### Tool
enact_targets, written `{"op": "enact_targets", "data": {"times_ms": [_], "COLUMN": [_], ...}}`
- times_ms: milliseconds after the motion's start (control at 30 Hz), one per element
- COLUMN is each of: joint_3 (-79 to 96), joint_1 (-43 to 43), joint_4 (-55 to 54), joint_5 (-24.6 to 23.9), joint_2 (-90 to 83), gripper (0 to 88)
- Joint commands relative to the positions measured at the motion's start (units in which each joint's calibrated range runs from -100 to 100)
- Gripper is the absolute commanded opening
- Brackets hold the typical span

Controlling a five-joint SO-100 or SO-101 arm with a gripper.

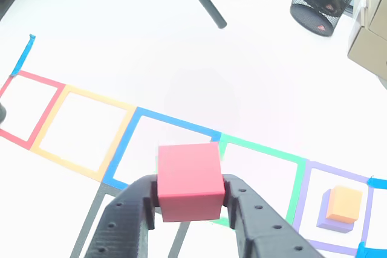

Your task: Tower of hanoi

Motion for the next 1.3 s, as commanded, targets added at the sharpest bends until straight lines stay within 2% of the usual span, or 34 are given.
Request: {"op": "enact_targets", "data": {"times_ms": [0, 133, 267, 500, 633, 900, 1267], "joint_3": [-1.21, 10.79, 28.25, 57.16, 71.61, 83.43, 84.89], "joint_1": [-2.27, -1.41, -1.22, -3.23, -4.09, -5.15, -6.87], "joint_4": [1.10, -5.70, -19.15, -49.11, -70.08, -100.77, -119.96], "joint_5": [-0.78, 1.08, 1.08, 1.08, 1.08, 1.08, 1.08], "joint_2": [0.49, -2.42, -6.78, -8.96, -6.13, 11.15, 29.39], "gripper": [2.8, 2.9, 2.9, 3.0, 3.0, 3.2, 3.3]}}
